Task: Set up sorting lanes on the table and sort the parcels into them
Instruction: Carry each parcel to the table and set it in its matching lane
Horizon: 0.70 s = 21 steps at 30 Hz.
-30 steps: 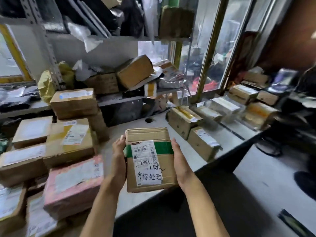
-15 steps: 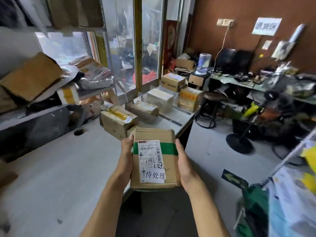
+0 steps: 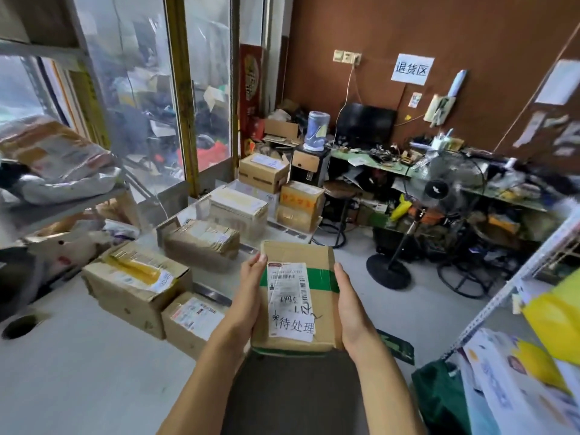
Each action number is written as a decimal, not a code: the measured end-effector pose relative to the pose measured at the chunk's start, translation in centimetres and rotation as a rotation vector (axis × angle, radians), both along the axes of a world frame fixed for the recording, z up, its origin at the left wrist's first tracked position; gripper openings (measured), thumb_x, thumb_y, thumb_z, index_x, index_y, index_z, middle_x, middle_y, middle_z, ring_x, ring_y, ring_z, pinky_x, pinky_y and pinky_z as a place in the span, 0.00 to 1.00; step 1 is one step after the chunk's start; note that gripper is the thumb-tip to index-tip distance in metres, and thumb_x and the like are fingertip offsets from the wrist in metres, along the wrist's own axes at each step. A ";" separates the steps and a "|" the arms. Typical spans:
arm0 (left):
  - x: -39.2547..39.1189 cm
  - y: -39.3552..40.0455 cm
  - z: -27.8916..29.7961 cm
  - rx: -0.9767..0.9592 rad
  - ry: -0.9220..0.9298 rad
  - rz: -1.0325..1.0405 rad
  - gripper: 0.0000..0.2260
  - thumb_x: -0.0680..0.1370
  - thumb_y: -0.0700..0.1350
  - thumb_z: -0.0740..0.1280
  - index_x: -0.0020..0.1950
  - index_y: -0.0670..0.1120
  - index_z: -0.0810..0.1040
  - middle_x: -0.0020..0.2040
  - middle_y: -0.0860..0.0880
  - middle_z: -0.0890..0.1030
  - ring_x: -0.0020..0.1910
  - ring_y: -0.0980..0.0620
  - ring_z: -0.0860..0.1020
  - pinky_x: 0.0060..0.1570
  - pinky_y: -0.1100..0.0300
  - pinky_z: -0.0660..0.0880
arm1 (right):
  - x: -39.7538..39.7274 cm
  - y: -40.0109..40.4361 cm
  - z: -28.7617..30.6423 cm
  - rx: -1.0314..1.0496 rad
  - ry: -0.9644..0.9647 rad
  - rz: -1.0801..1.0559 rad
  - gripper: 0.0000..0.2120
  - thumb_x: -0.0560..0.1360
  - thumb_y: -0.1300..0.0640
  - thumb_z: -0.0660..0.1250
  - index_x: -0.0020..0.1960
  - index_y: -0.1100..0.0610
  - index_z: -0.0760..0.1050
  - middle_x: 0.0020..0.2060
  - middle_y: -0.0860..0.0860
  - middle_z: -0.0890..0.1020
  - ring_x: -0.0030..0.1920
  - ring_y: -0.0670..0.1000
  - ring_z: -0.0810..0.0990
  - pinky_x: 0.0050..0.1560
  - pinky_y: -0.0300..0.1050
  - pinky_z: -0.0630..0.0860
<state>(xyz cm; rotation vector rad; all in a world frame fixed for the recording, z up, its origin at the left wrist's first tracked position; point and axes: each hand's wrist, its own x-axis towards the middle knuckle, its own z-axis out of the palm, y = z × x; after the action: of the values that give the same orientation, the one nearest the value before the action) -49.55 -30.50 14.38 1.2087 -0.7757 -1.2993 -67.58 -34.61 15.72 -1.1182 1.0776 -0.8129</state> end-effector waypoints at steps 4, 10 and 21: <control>-0.4 -3.5 -0.8 0.017 -0.012 -0.046 0.42 0.63 0.80 0.62 0.69 0.57 0.67 0.61 0.44 0.82 0.57 0.41 0.83 0.55 0.41 0.81 | -0.4 -2.7 -1.2 0.060 -0.001 -0.039 0.30 0.82 0.33 0.47 0.70 0.49 0.75 0.57 0.53 0.86 0.57 0.54 0.85 0.57 0.53 0.81; -1.8 -10.4 -3.0 0.046 -0.041 -0.094 0.33 0.72 0.75 0.59 0.71 0.58 0.66 0.63 0.45 0.80 0.56 0.42 0.83 0.55 0.41 0.81 | -2.1 -8.1 -2.6 0.119 -0.010 -0.091 0.30 0.83 0.34 0.46 0.68 0.49 0.77 0.54 0.52 0.87 0.52 0.52 0.87 0.43 0.44 0.83; -0.9 -19.5 -2.3 0.105 -0.050 0.271 0.28 0.77 0.69 0.59 0.73 0.58 0.59 0.62 0.51 0.80 0.57 0.51 0.81 0.55 0.53 0.78 | 1.7 -23.3 -2.7 0.143 0.050 0.239 0.31 0.84 0.34 0.43 0.65 0.48 0.79 0.56 0.53 0.86 0.54 0.53 0.86 0.51 0.50 0.81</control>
<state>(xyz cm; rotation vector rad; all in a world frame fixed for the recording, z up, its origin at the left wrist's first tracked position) -50.42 -50.03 12.03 1.3829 -0.5611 -1.1003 -65.90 -57.87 13.06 -1.1249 1.0044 -0.5135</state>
